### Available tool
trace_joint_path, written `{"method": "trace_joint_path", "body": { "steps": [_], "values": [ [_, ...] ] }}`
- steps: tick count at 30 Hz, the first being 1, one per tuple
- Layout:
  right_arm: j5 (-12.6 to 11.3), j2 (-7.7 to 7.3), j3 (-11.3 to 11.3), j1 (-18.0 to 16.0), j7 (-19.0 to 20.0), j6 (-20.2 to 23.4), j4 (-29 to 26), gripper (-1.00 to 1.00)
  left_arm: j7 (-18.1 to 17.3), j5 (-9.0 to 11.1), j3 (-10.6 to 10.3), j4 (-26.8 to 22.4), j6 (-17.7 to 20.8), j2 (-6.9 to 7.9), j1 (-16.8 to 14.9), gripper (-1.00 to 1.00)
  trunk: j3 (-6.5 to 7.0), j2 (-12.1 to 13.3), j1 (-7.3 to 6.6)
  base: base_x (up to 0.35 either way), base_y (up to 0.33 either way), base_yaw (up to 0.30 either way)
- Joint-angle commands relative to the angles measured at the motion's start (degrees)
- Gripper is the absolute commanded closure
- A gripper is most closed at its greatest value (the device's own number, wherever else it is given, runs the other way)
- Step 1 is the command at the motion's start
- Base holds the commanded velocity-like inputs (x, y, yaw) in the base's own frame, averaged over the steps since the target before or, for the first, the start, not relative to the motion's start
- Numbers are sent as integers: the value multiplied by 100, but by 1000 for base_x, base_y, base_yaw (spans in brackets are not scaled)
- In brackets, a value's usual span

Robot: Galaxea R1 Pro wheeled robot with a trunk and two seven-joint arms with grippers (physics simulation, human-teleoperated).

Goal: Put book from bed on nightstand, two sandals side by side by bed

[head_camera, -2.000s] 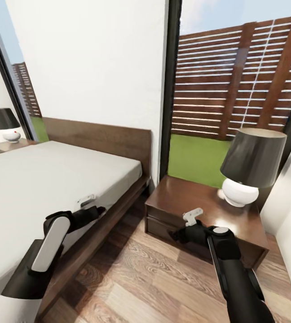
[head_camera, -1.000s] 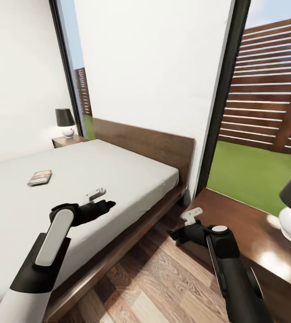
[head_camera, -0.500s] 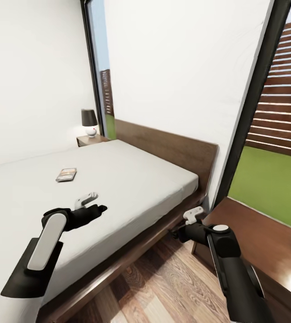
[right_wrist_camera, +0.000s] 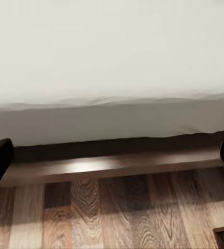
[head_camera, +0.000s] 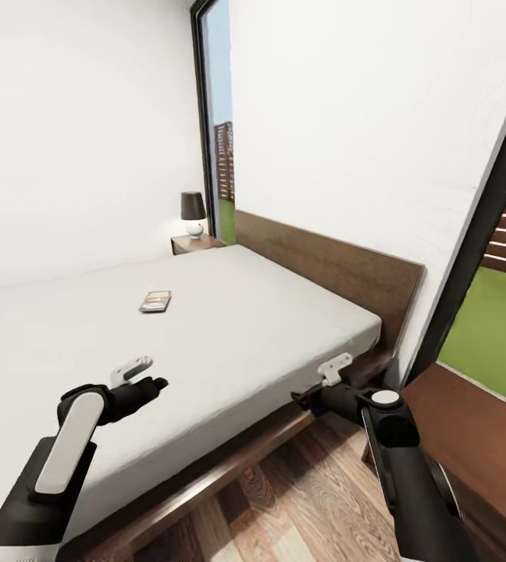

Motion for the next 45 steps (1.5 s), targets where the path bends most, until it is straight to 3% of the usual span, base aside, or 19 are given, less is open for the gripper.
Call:
{"method": "trace_joint_path", "body": {
  "steps": [1, 6, 20, 45],
  "values": [
    [54, 5, -12, -3, 59, 4, -9, -100, 54, 27, 4, 18, 3, 4, -16, -100, 12, 39, -23, 0, 0, 284],
    [52, 5, -14, -2, 58, -16, -9, -100, 38, -28, 46, 71, 19, -2, -48, -100, 102, 239, -133, 0, 0, 285],
    [51, 12, -8, 6, 57, -26, -9, -100, 54, -72, 35, 42, 15, -59, -59, -100, 102, 239, -133, 18, -12, 285],
    [51, 16, -6, 23, 57, -27, -9, -100, 61, -92, 39, 56, 19, -63, -56, -100, 102, 239, -133, 247, -171, 285]
  ]
}}
